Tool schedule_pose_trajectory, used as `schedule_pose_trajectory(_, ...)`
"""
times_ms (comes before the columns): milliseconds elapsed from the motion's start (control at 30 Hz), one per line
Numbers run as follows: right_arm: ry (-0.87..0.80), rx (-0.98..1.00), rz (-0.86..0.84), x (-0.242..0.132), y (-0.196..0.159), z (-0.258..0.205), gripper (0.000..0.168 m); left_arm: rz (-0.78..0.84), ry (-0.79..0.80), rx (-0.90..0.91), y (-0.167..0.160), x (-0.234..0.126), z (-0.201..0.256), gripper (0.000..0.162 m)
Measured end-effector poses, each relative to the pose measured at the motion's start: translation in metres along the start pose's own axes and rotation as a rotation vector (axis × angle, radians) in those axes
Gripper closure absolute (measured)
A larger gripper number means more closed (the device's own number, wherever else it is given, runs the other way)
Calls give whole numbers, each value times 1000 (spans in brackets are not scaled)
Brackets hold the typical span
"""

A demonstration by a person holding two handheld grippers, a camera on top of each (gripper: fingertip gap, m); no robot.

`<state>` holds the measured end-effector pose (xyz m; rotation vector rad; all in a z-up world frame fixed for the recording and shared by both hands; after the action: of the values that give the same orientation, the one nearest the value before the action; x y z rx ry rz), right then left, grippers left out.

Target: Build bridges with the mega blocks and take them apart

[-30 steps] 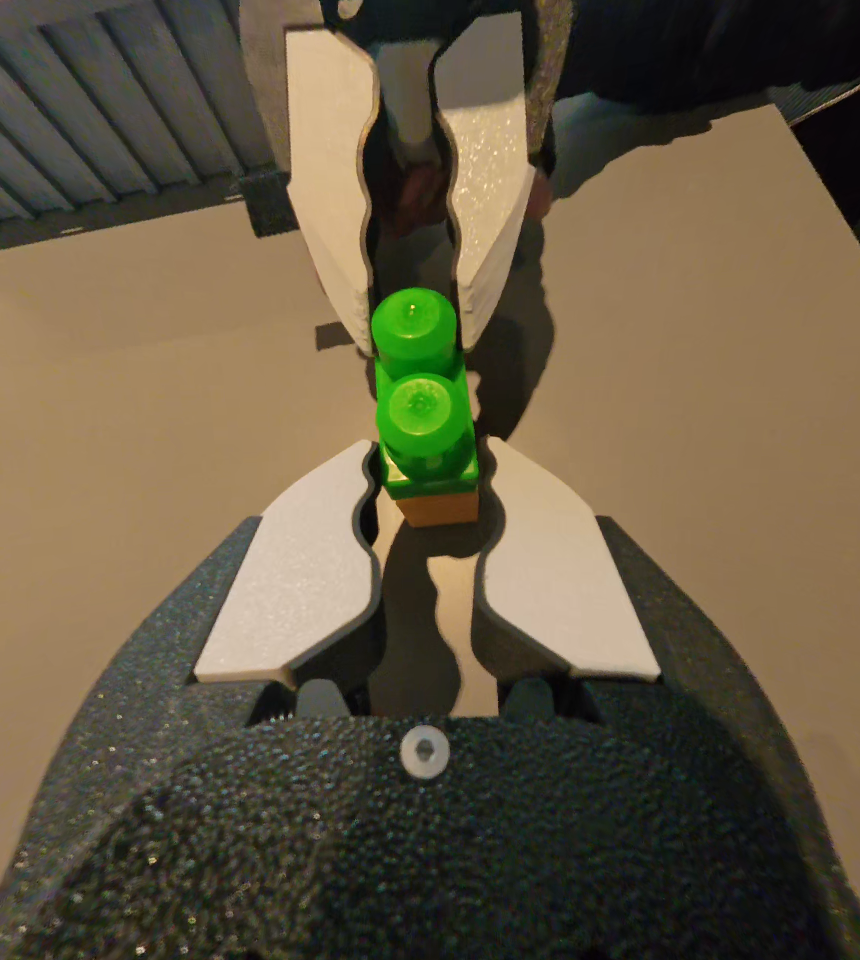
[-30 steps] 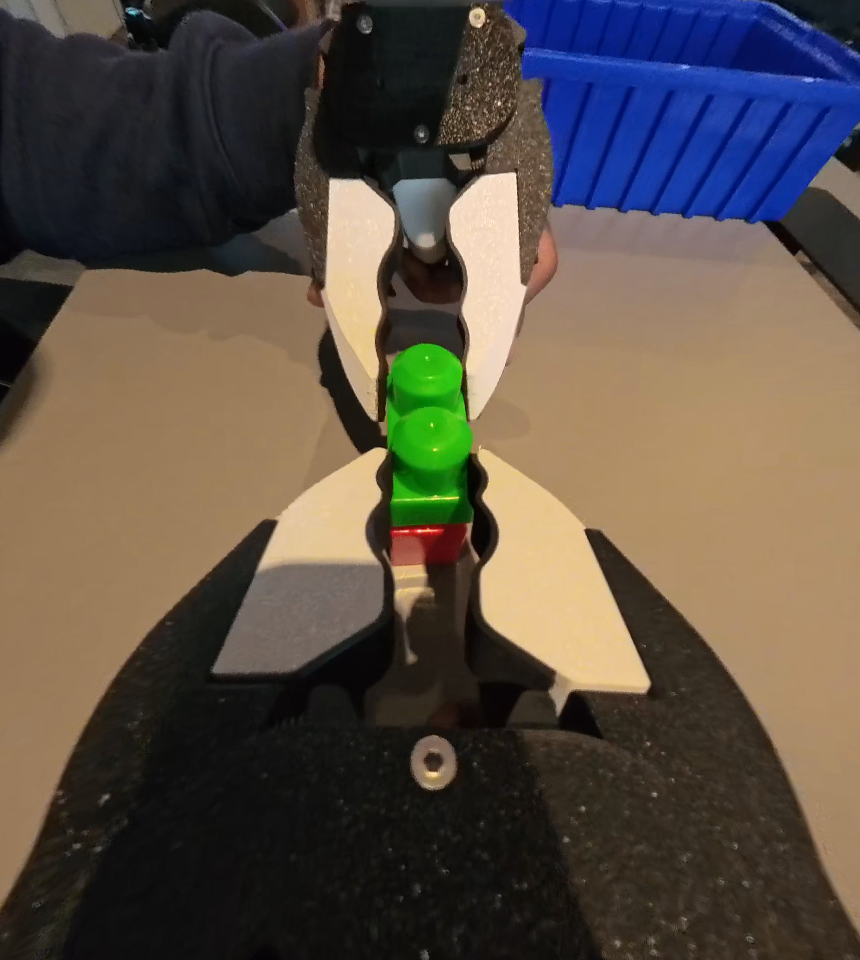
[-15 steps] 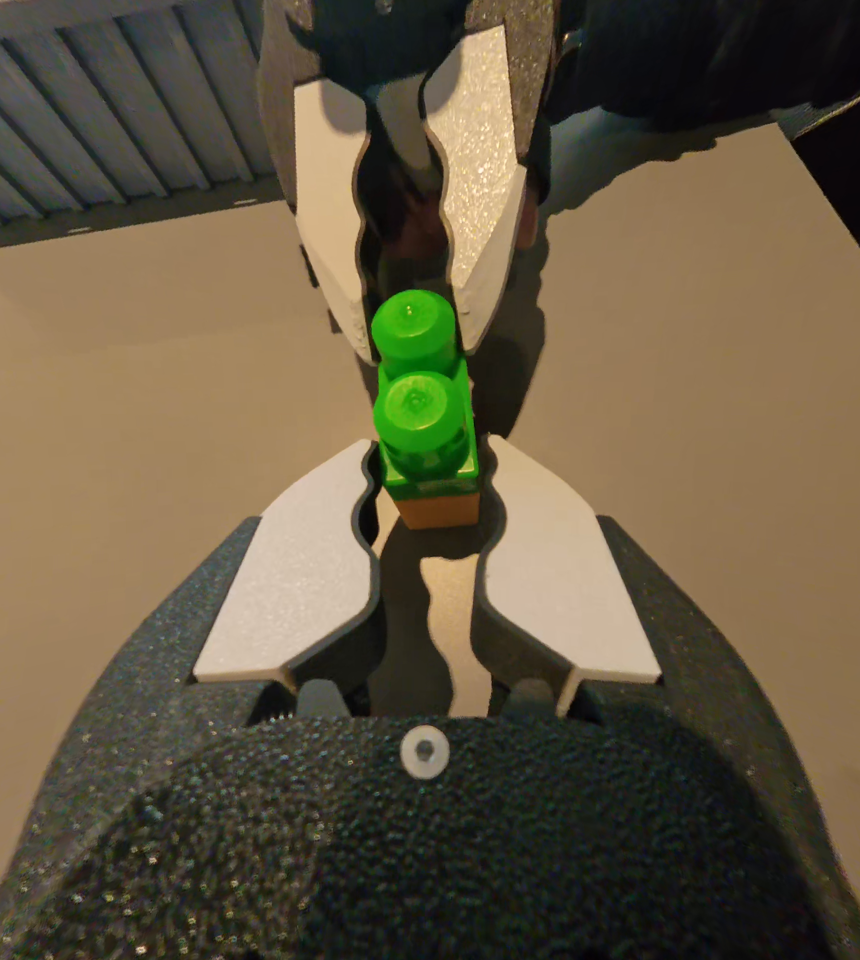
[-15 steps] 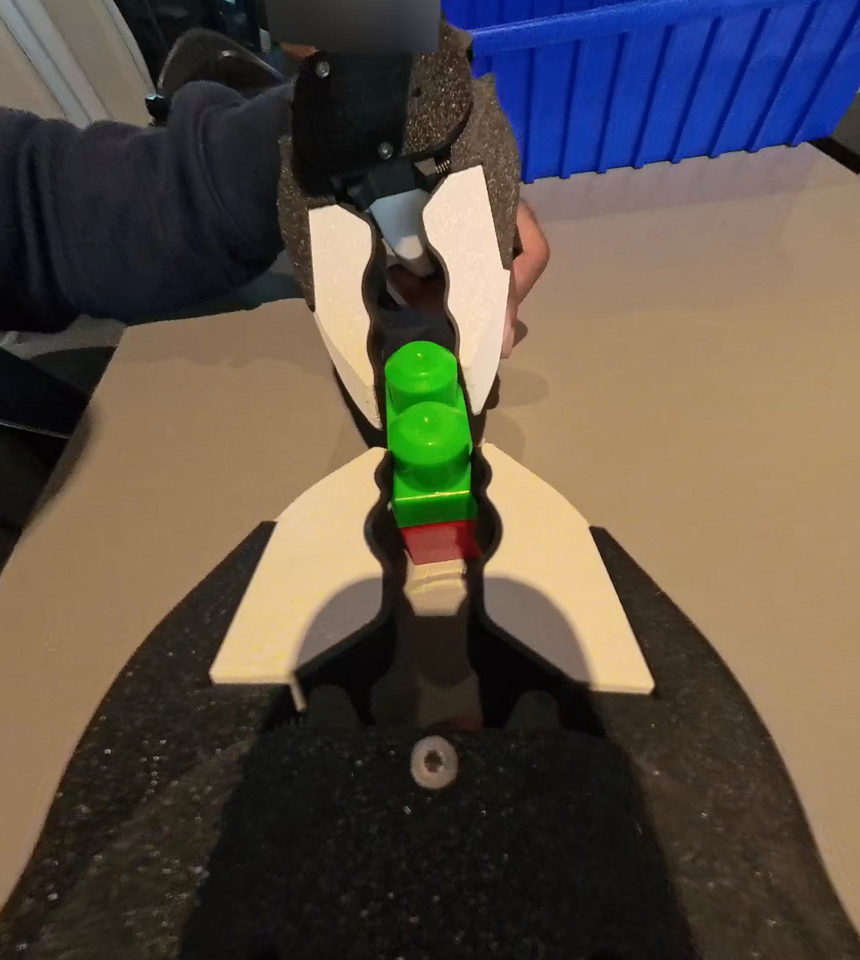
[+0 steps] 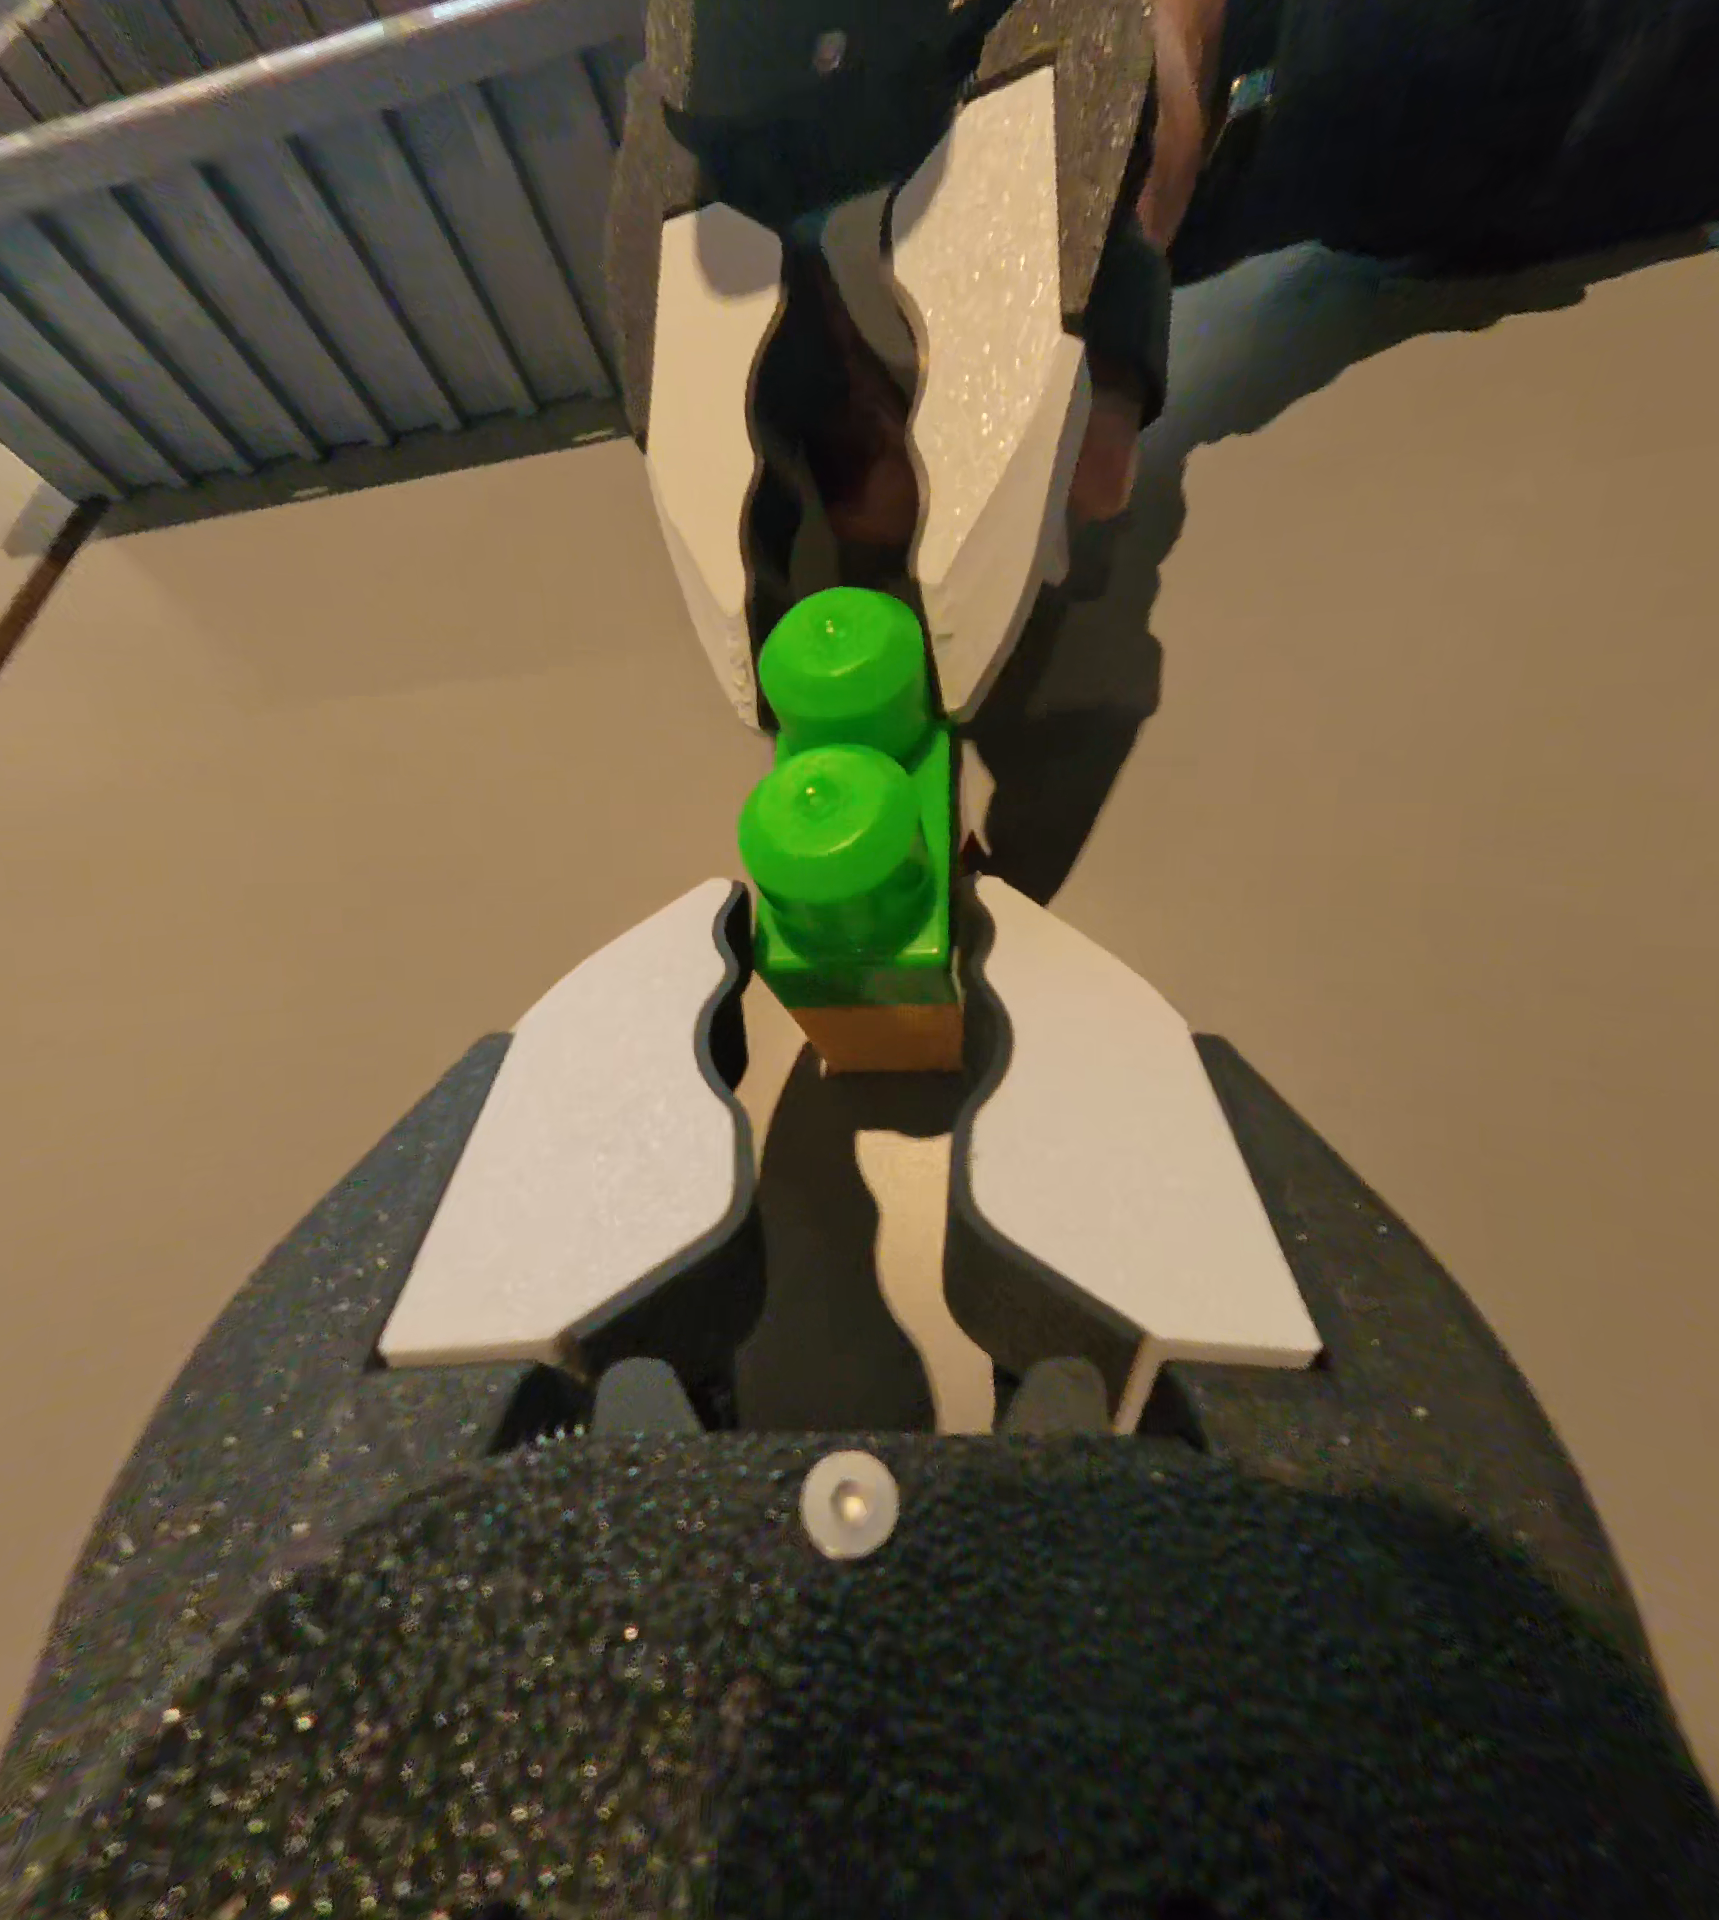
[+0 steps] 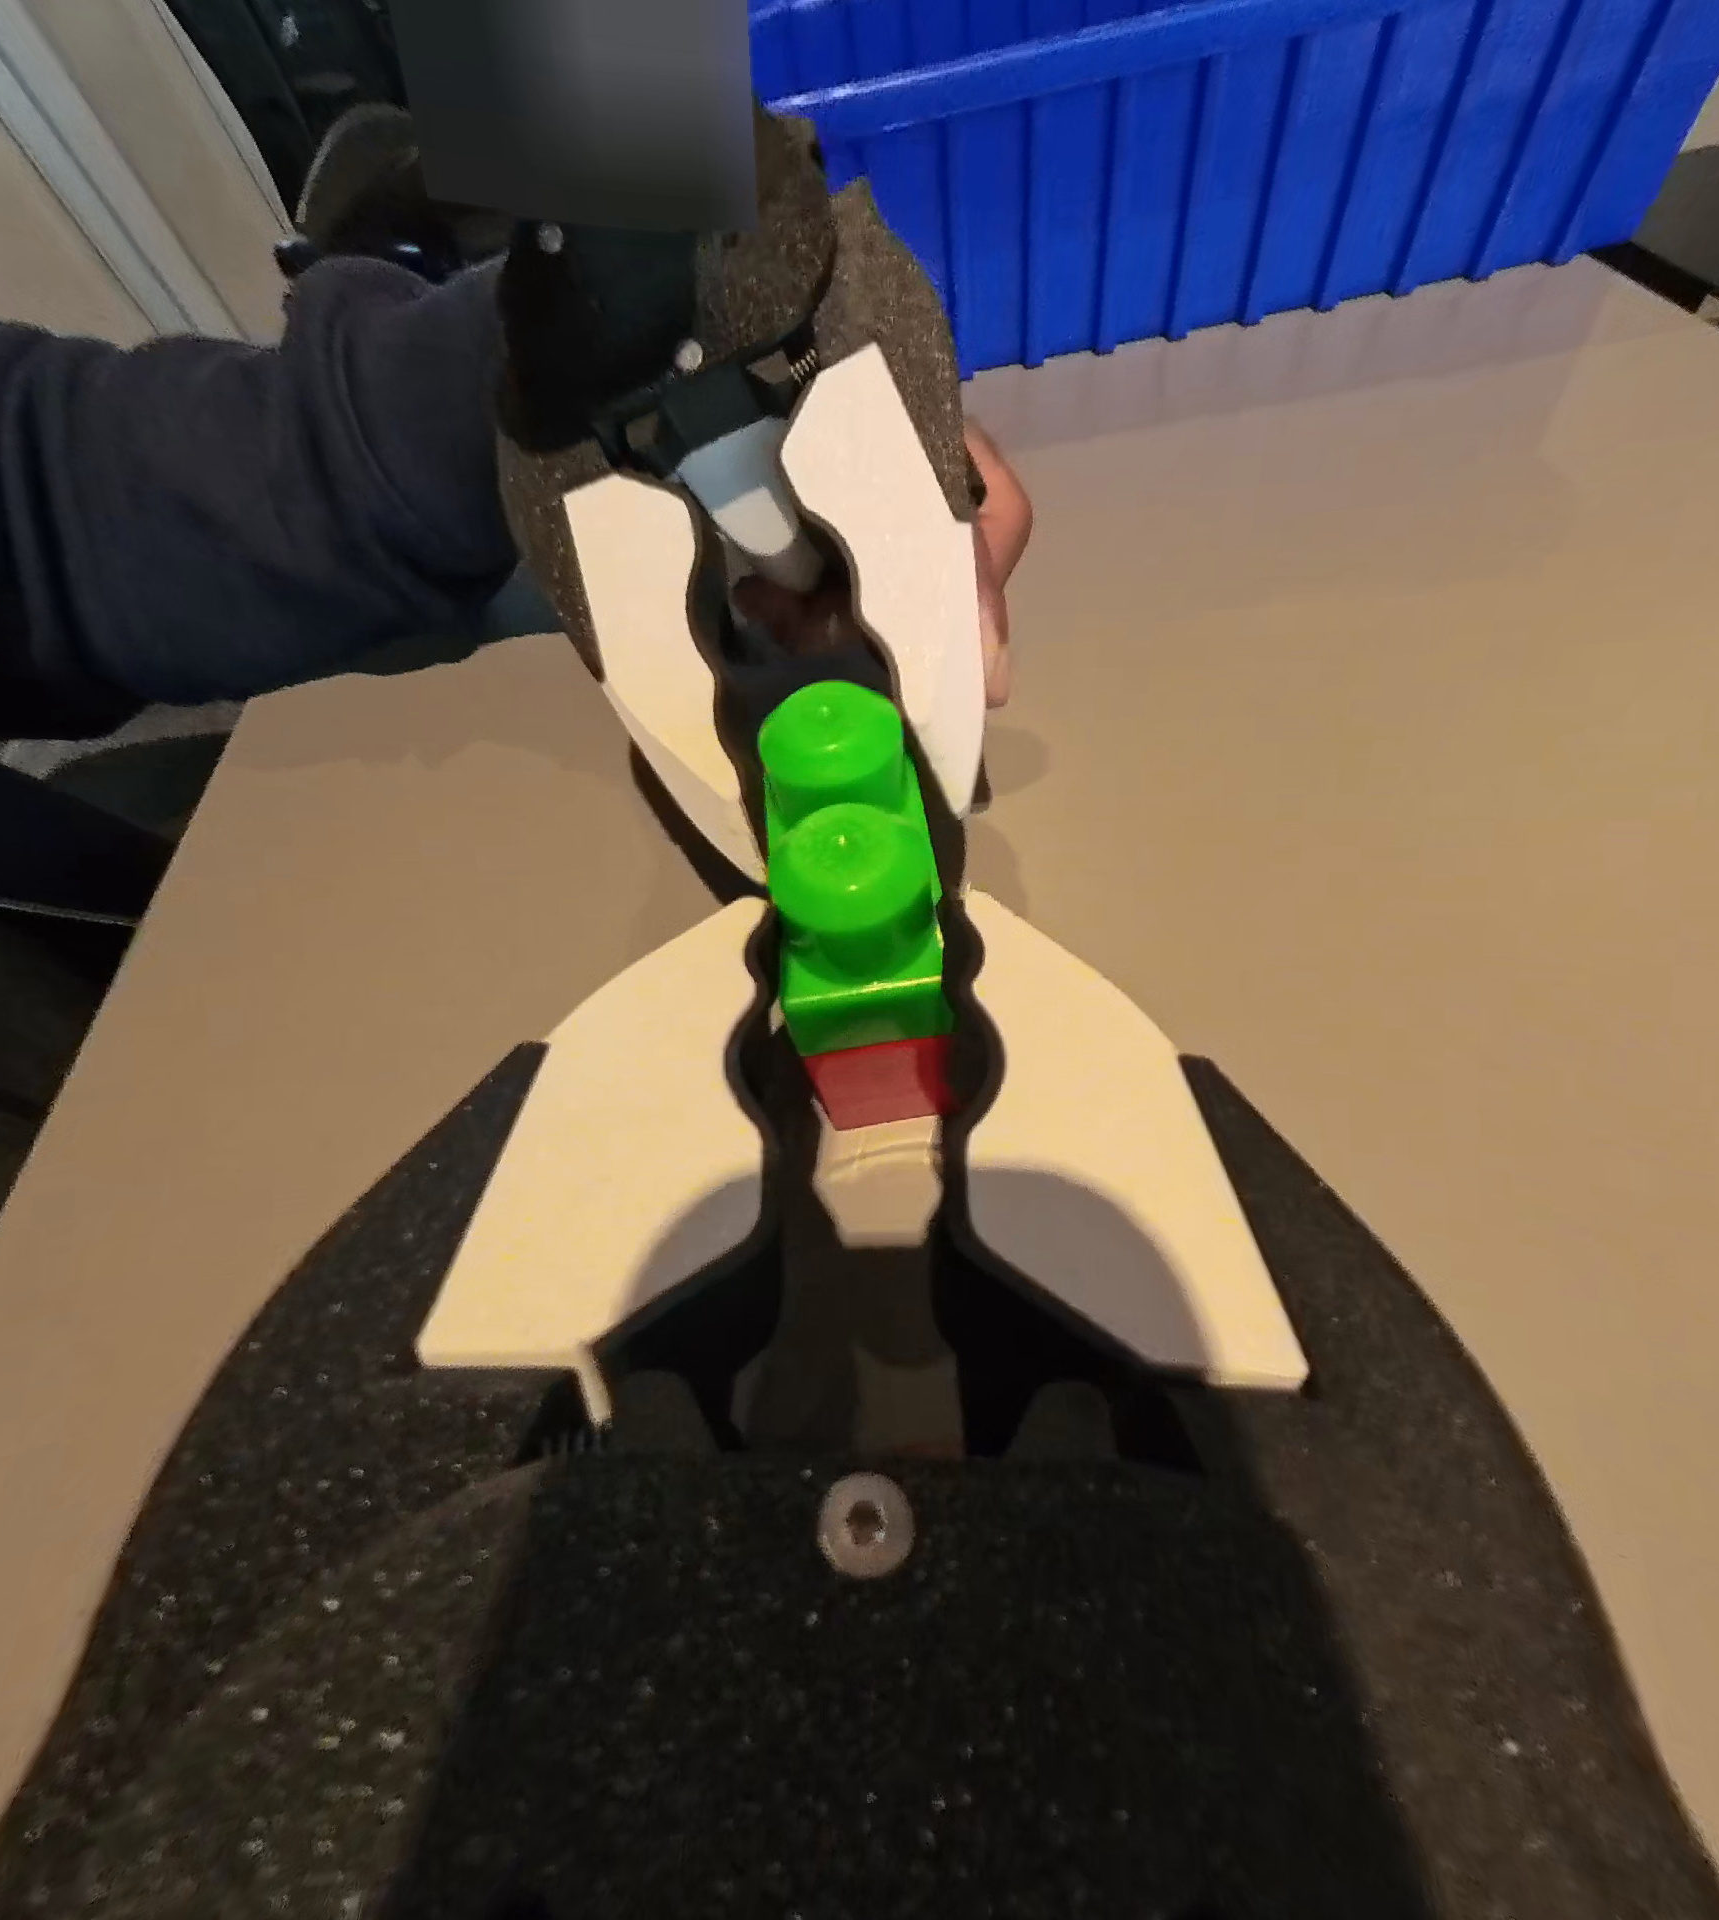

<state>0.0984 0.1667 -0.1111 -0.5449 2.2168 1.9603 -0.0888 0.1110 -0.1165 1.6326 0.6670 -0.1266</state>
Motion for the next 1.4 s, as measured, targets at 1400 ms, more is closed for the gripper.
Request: schedule_pose_trajectory(1400,-4,-6,-6,-11,-2,4,122,156,-57,-40,-5,-30,-2,118)
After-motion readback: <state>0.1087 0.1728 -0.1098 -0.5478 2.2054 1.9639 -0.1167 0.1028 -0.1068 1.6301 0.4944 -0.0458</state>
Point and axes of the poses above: each gripper's, where its closed fingertips meet, x out along the fingers, y out of its top, z = x × y across the jaws, the point moved 10 cm from there along -x, back along the fingers, and after that the axes turned 4 degrees about z, right-handed, at the moved point
